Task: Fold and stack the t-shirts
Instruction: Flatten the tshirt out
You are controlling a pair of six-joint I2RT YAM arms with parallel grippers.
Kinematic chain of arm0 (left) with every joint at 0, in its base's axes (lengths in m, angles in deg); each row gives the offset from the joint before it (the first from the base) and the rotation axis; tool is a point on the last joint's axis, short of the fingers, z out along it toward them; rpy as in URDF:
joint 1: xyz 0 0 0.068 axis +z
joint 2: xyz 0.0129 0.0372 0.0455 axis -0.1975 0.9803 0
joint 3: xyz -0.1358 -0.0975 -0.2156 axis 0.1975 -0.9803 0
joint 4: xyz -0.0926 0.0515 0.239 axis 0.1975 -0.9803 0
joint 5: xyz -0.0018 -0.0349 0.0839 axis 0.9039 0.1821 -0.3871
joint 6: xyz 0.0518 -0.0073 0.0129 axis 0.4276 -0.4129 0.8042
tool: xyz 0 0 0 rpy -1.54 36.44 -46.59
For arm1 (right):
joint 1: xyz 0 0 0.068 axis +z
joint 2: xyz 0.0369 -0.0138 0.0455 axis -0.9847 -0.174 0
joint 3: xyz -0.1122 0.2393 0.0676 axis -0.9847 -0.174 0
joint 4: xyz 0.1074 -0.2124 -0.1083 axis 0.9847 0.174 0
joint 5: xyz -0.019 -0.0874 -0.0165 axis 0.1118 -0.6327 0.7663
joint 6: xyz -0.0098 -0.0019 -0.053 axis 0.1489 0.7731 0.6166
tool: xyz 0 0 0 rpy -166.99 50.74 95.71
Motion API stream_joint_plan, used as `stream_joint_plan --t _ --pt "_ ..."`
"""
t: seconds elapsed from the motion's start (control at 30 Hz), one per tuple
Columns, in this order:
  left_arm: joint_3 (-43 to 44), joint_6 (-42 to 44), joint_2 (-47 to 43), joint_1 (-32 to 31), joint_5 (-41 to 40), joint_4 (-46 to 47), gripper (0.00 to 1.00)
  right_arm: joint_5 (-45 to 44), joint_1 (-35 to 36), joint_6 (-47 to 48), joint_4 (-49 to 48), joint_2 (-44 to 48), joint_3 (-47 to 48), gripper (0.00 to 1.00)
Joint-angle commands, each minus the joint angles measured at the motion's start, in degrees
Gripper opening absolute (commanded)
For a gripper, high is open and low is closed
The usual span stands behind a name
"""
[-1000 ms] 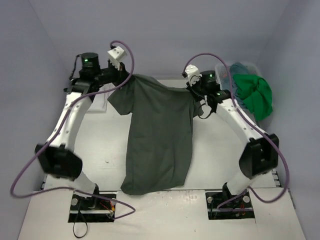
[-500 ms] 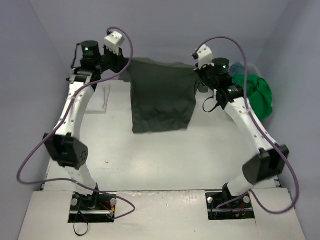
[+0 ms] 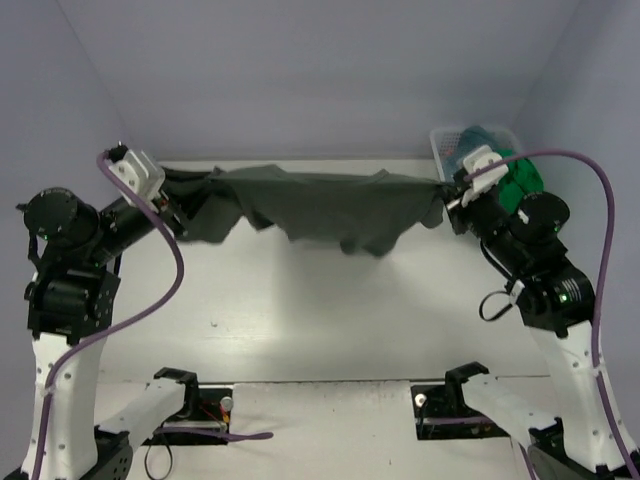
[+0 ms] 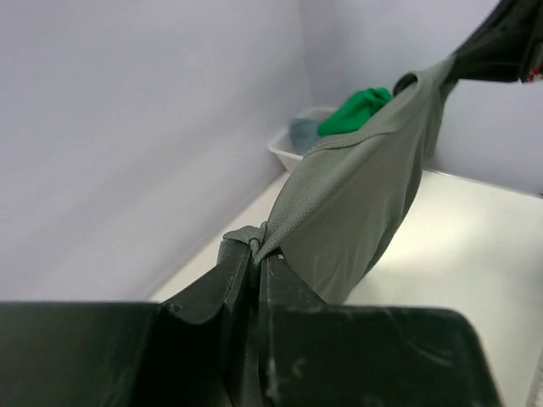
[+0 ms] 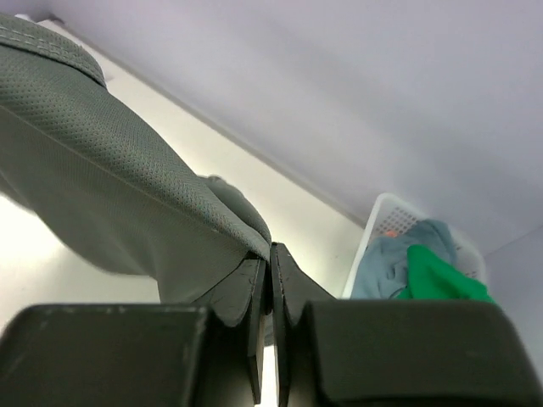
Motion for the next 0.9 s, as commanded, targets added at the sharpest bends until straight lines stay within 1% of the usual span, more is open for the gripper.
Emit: stream_joint_plan --t 0.0,0.1,0.2,0.23,0.37,0.4,0.43,0.47,0.5,0.53,0.57,0.63,0.67,0.7,0.73,0.77,0.87 --pt "-1.38 -0.62 -1.82 0.69 1.55 -2.08 0.00 -0.71 -0.62 -0.23 2.17 2.59 -0.21 0.00" --pt "-2.08 -0.44 -3.15 0.69 1.73 -3.14 0.00 -1.67 -0.62 -0.05 0.95 2.25 -0.21 0.00" --pt "-2.61 0.87 -1.66 0.69 0.32 -2.89 0.00 -3.52 -0.62 0.82 -3.44 -1.79 -2.40 0.00" --pt "-2.79 1.40 -0.87 0.69 -0.20 -2.71 0.00 -3.96 -0.62 1.61 -4.58 -5.63 -3.01 0.00" --pt "-3.67 4.83 7.21 0.69 -4.77 -0.60 0.00 -3.52 -0.71 1.97 -12.84 -19.08 -3.64 0.00" --pt "-3.67 5.27 10.97 0.69 -5.30 -0.42 0.00 -3.52 -0.71 1.80 -14.16 -25.56 -3.03 0.00" --pt "-3.67 6.05 13.27 0.78 -6.52 -0.25 0.00 -4.22 -0.53 1.53 -15.83 -29.01 -0.58 0.00" --pt "-3.49 6.32 15.38 0.78 -6.71 -0.42 0.00 -5.01 -0.53 1.36 -16.63 -35.92 1.01 0.00" --pt "-3.32 6.85 19.23 0.78 -7.15 -0.51 0.00 -6.23 -0.27 1.09 -17.33 -39.30 2.50 0.00" --pt "-3.75 7.72 20.92 0.78 -7.76 -0.16 0.00 -9.12 -0.35 0.48 -19.69 -42.38 6.08 0.00" --pt "-4.10 7.99 23.63 0.86 -8.11 0.45 0.00 -10.10 -0.35 0.39 -20.32 -48.06 7.95 0.00" --pt "-5.85 8.17 25.58 0.86 -9.43 3.08 0.00 -12.73 -0.27 0.21 -22.26 -53.11 13.20 0.00" --pt "-6.39 8.17 27.07 0.86 -9.78 3.79 0.00 -13.36 -0.18 0.13 -22.61 -57.57 15.07 0.00" --pt "-6.65 8.35 27.70 0.86 -10.05 4.75 0.00 -13.45 -0.18 -0.05 -22.70 -59.87 17.17 0.00" --pt "-7.26 8.61 28.22 0.86 -10.49 5.11 0.00 -15.89 0.08 -0.05 -22.88 -61.81 20.94 0.00" --pt "-7.53 8.61 29.01 0.86 -11.88 5.46 0.00 -16.43 0.26 -0.14 -22.88 -65.14 22.54 0.00" --pt "-8.67 9.66 29.37 0.95 -15.39 6.60 0.00 -20.21 1.40 0.21 -24.63 -69.29 27.02 0.00"
